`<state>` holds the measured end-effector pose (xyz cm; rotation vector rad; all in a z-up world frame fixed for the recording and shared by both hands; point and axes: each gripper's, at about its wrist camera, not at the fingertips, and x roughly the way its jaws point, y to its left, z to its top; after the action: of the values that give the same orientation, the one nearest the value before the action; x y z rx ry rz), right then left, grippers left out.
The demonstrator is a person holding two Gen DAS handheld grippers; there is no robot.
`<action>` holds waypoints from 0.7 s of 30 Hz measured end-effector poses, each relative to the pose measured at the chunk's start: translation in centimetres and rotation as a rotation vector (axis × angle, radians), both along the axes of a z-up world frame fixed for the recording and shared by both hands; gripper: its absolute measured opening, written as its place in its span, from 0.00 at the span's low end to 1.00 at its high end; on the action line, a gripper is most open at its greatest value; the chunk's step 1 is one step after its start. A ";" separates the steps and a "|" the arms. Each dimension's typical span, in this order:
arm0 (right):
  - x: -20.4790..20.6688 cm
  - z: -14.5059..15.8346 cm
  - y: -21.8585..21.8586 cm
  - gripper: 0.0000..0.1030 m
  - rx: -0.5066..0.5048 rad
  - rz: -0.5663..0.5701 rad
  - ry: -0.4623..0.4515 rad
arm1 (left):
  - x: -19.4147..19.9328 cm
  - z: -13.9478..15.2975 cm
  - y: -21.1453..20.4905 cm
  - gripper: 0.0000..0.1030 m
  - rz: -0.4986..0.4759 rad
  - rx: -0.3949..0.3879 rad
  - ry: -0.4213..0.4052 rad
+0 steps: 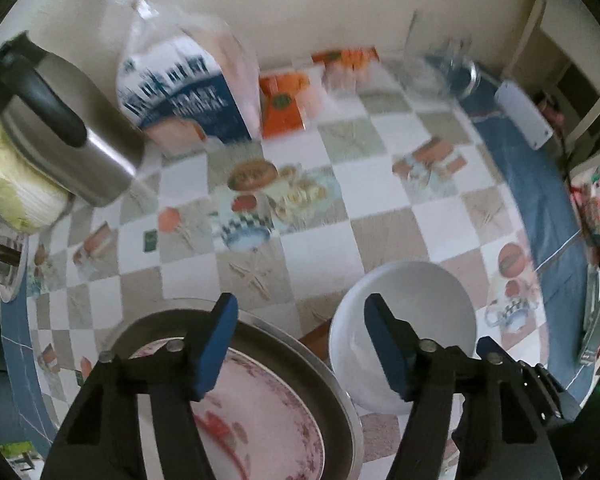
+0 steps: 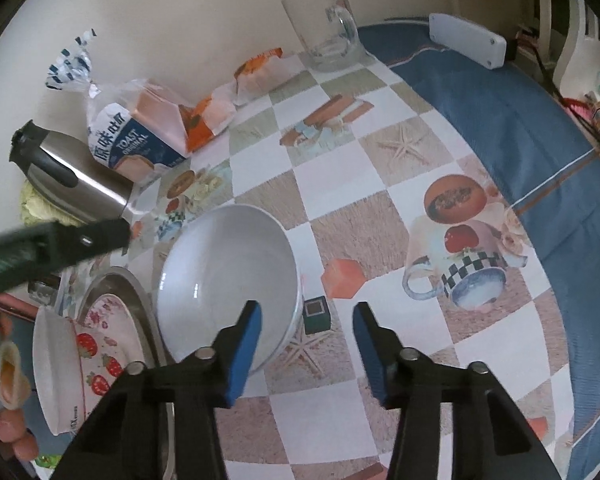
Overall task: Organize plates and bowls
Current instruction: 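Move both tools to the round white bowl and close on its rim, then lift the round white bowl with both tools and carry it over the basin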
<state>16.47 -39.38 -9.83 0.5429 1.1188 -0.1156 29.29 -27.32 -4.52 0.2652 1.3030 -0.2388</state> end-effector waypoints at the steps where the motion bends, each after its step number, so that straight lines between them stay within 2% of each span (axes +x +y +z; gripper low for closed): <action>1: 0.1 -0.2 0.0 0.41 0.004 0.001 0.001 | 0.0 -0.4 -0.2 0.58 -0.004 0.004 0.008; 4: 0.2 -0.6 0.2 0.30 0.016 0.001 0.006 | 0.1 -1.8 -0.7 0.50 -0.013 0.007 0.043; 6: 0.2 -0.7 0.3 0.22 0.031 0.008 -0.003 | 0.1 -2.7 -1.0 0.38 -0.019 0.005 0.065; 8: 0.3 -0.7 0.4 0.16 0.041 0.015 -0.015 | 0.1 -3.2 -1.2 0.33 -0.021 0.008 0.077; 11: 0.3 -0.7 0.6 0.15 0.031 0.015 -0.015 | 0.2 -4.0 -1.4 0.23 -0.024 -0.002 0.099; 16: 0.3 -0.8 0.3 0.14 0.046 0.012 -0.023 | -0.1 -5.0 -1.5 0.15 -0.028 -0.024 0.122; 21: 0.2 -0.9 0.2 0.14 0.058 0.009 -0.031 | -0.4 -5.0 -1.6 0.13 -0.032 -0.036 0.111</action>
<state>16.70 -39.14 -10.69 0.5890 1.0974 -0.0668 28.85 -28.89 -9.55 0.2448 1.4032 -0.3074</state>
